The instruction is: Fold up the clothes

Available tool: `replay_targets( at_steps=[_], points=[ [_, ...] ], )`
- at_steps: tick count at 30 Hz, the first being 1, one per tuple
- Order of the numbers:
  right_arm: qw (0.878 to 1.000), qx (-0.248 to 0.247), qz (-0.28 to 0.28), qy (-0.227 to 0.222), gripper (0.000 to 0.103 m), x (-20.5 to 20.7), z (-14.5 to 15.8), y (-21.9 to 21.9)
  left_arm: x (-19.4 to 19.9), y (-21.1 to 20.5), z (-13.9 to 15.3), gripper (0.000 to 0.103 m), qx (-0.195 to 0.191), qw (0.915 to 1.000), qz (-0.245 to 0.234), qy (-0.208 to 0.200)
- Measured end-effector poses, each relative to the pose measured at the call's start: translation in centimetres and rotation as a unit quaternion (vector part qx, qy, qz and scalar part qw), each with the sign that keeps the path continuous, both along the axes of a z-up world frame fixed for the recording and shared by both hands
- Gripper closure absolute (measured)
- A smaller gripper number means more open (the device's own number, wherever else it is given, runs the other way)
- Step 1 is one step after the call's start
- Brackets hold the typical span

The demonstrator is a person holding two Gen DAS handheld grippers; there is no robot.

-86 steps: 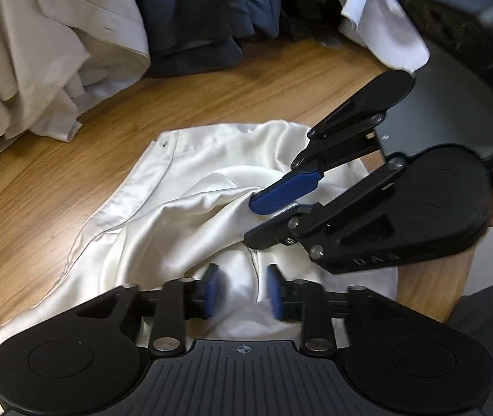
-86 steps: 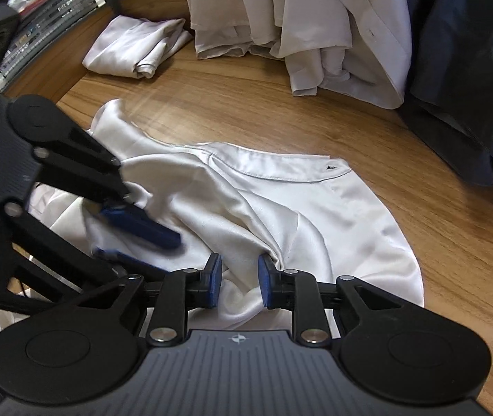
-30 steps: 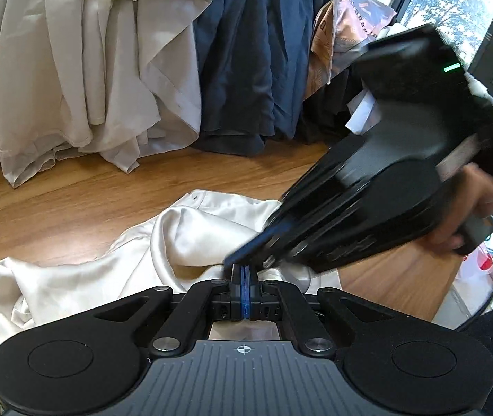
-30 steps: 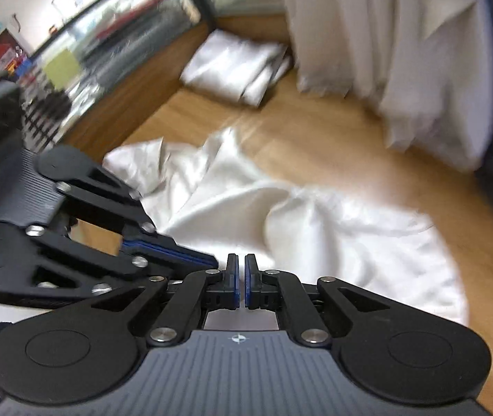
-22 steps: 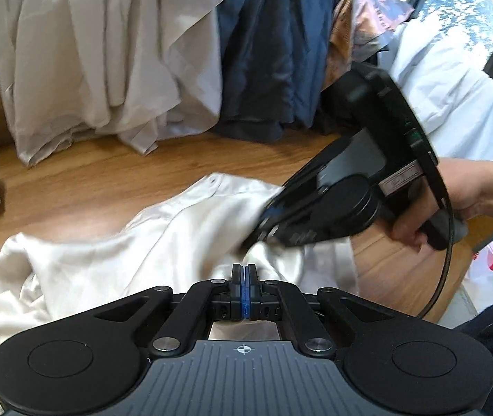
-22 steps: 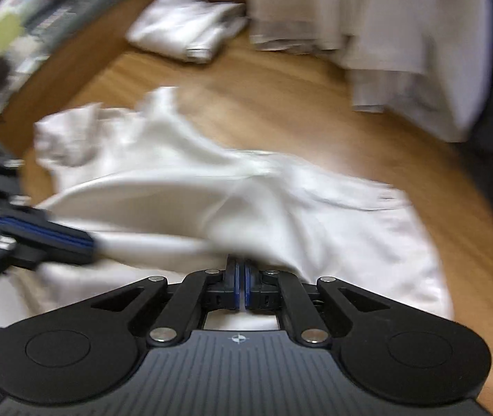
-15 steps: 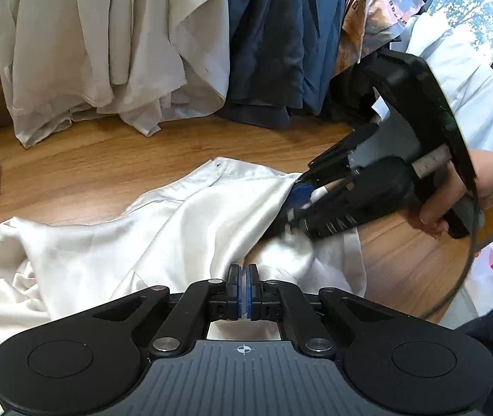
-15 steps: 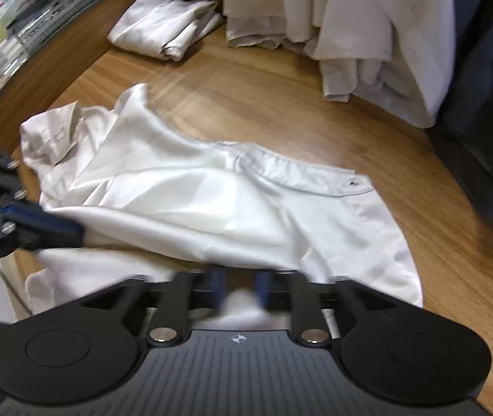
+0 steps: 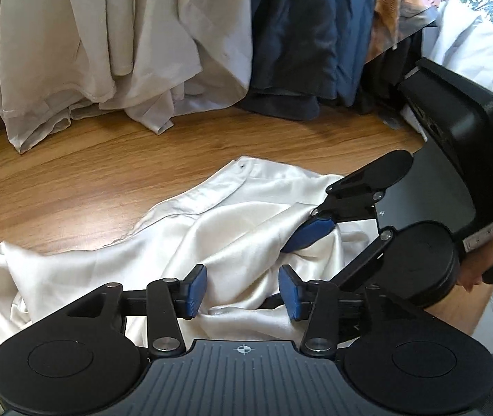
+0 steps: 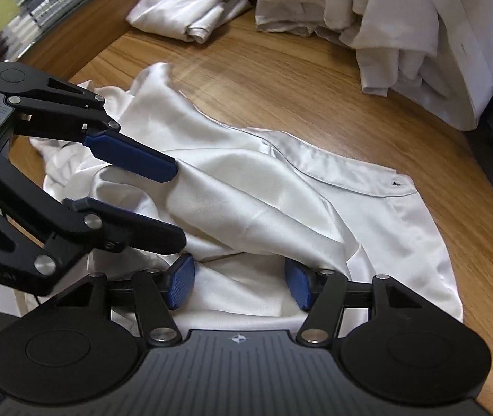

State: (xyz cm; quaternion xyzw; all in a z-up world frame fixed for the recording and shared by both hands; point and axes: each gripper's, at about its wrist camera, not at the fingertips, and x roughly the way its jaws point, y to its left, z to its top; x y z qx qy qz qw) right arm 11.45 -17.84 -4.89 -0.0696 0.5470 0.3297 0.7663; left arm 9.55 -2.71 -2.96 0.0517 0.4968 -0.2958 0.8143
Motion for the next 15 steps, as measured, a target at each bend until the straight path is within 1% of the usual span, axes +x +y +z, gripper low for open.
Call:
replay_targets(
  at_steps=[3, 5, 6, 7, 9, 10, 11, 12, 14, 15],
  points=[
    [1.0, -0.001, -0.005, 0.007, 0.039, 0.5, -0.9, 0.1, 0.7, 0.0, -0.7, 0.054, 0.004, 0.9999, 0.009, 0.005],
    [1.0, 0.003, -0.01, 0.017, 0.042, 0.8, -1.5, 0.1, 1.0, 0.2, -0.9, 0.054, 0.002, 0.9998, 0.015, 0.01],
    [1.0, 0.002, -0.011, 0.02, 0.049, 0.9, -1.7, 0.1, 1.1, 0.3, -0.8, 0.054, -0.003, 0.9999, 0.013, 0.01],
    [1.0, 0.001, -0.012, 0.021, 0.061, 0.9, -1.9, 0.1, 1.1, 0.4, -0.6, 0.054, -0.008, 0.9999, 0.011, 0.008],
    [1.0, -0.001, -0.013, 0.023, 0.081, 0.9, -1.9, 0.0, 0.9, 0.6, 0.0, 0.054, -0.016, 0.9999, -0.006, 0.001],
    [1.0, 0.0, -0.014, 0.023, 0.087, 0.9, -1.8, -0.1, 0.7, 0.6, 0.5, 0.054, -0.016, 0.9997, -0.017, -0.006],
    [1.0, 0.005, -0.017, 0.02, 0.09, 0.8, -1.4, -0.4, 0.5, 0.5, 0.9, 0.054, -0.016, 0.9994, -0.028, -0.012],
    [1.0, 0.01, -0.019, 0.016, 0.096, 0.6, -0.8, -0.8, 0.4, 0.5, 1.2, 0.054, -0.012, 0.9991, -0.038, -0.017],
    [0.999, 0.023, -0.024, 0.006, 0.097, 0.2, 0.7, -1.6, 0.0, 0.3, 2.1, 0.053, -0.005, 0.9981, -0.056, -0.026],
    [0.999, 0.032, -0.027, 0.002, 0.097, 0.0, 1.6, -2.1, -0.2, 0.3, 2.5, 0.049, -0.005, 0.9977, -0.062, -0.028]
  ],
)
